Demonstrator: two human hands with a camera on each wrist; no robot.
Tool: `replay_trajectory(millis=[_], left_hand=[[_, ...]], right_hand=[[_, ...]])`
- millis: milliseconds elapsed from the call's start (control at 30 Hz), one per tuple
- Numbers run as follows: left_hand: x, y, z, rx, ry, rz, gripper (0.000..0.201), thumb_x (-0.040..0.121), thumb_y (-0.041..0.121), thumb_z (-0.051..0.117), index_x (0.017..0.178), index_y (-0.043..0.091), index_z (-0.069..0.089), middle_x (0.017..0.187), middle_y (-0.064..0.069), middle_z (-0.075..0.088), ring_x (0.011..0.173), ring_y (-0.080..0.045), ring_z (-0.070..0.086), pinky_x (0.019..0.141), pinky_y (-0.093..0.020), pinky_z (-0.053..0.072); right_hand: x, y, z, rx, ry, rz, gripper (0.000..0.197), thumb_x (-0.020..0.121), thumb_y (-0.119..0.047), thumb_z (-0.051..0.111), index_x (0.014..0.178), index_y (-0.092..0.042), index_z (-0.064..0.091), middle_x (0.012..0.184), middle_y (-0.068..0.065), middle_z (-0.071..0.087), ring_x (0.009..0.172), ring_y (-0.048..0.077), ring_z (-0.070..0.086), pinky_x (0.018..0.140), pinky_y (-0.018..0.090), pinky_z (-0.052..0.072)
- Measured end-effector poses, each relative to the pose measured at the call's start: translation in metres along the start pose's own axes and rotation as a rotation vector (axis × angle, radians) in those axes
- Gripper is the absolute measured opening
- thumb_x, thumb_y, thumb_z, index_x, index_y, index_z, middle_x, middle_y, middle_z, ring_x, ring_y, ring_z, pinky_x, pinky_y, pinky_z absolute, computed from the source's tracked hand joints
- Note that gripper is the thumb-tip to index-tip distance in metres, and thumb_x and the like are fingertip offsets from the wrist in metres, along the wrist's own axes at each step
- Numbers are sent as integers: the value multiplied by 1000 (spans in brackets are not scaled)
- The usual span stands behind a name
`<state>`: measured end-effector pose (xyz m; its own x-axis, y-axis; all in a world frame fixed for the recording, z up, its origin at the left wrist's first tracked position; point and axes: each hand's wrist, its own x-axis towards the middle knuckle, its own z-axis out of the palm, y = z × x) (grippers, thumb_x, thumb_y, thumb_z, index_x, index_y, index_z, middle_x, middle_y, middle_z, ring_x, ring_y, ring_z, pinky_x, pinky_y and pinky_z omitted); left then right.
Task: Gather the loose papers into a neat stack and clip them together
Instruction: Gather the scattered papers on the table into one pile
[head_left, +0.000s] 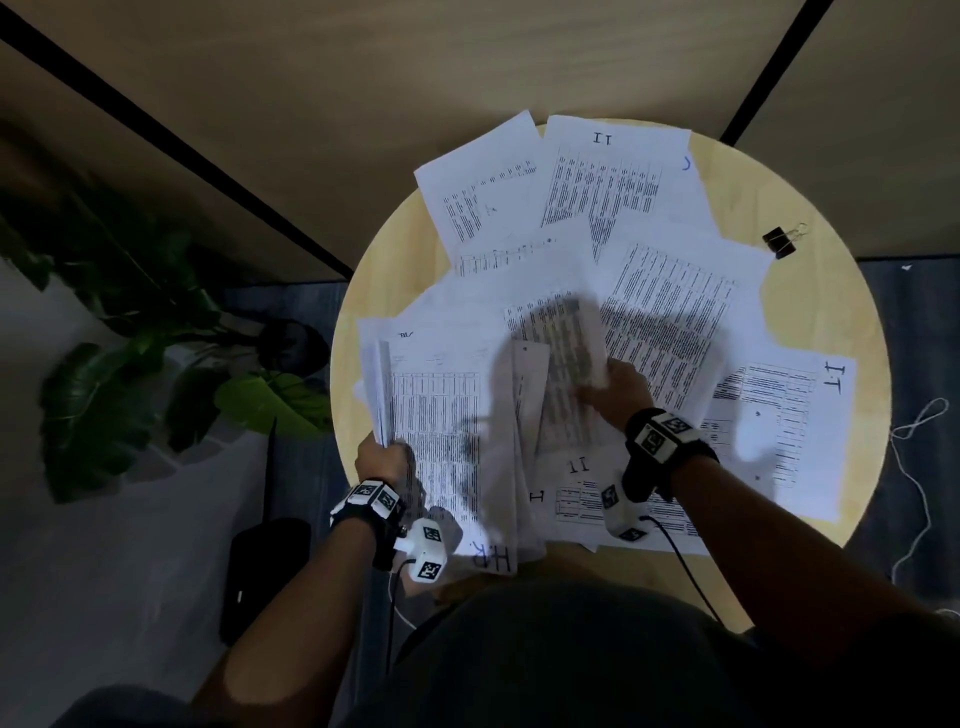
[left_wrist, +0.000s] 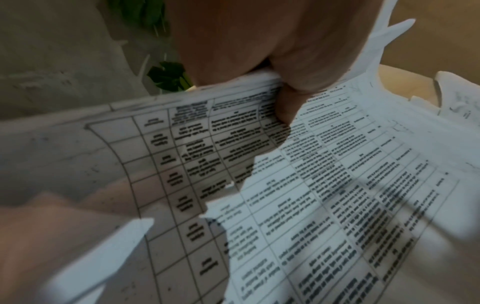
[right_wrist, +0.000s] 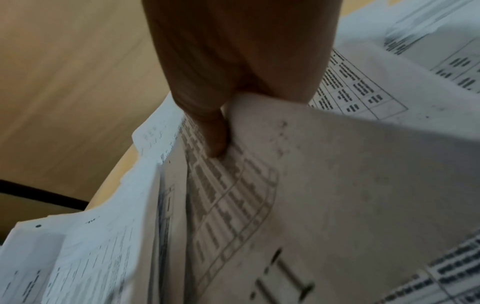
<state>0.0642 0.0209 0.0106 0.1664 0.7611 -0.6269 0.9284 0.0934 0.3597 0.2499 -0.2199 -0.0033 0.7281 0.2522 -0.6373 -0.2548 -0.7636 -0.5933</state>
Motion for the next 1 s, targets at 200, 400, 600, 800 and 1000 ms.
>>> replay_trajectory(millis=[200, 400, 600, 800, 1000], left_hand=[[-1, 3, 0, -87, -105, -52, 40, 91, 16, 62, 122, -5, 49, 118, -21, 58, 120, -36, 53, 98, -41, 45], [-10, 7, 5, -134, -221, -91, 94, 82, 27, 73, 147, -7, 15, 156, -22, 23, 141, -37, 31, 113, -45, 32], [-14, 6, 13, -294, -256, -139, 84, 78, 36, 76, 139, -6, 36, 140, -20, 47, 128, -34, 47, 105, -45, 37], [-21, 8, 15, -548, -410, -61, 66, 96, 59, 25, 152, 23, 19, 161, 5, 13, 150, -19, 8, 120, -48, 5], [-9, 2, 20, -332, -337, -78, 118, 66, 59, 76, 149, 0, 17, 129, -9, 56, 119, -28, 53, 112, -46, 33]], right_hand=[[-27, -46, -59, -20, 354, -294, 24, 89, -13, 60, 112, -5, 62, 86, 13, 68, 70, 22, 60, 63, 30, 51], [-34, -73, -114, 352, 505, -473, 41, 79, -27, 75, 106, 0, 60, 75, 9, 56, 67, 12, 49, 59, 26, 45], [-31, -33, -65, 456, 279, -346, 23, 72, -25, 82, 83, -11, 67, 73, 4, 67, 67, 12, 59, 62, 32, 51], [-54, 15, 19, 152, 33, -122, 48, 80, -20, 75, 121, -6, 54, 97, 7, 66, 81, 21, 63, 62, 16, 52], [-66, 29, 47, -47, -192, -115, 51, 81, -25, 72, 125, -10, 51, 109, 12, 68, 86, 23, 64, 70, 25, 52]])
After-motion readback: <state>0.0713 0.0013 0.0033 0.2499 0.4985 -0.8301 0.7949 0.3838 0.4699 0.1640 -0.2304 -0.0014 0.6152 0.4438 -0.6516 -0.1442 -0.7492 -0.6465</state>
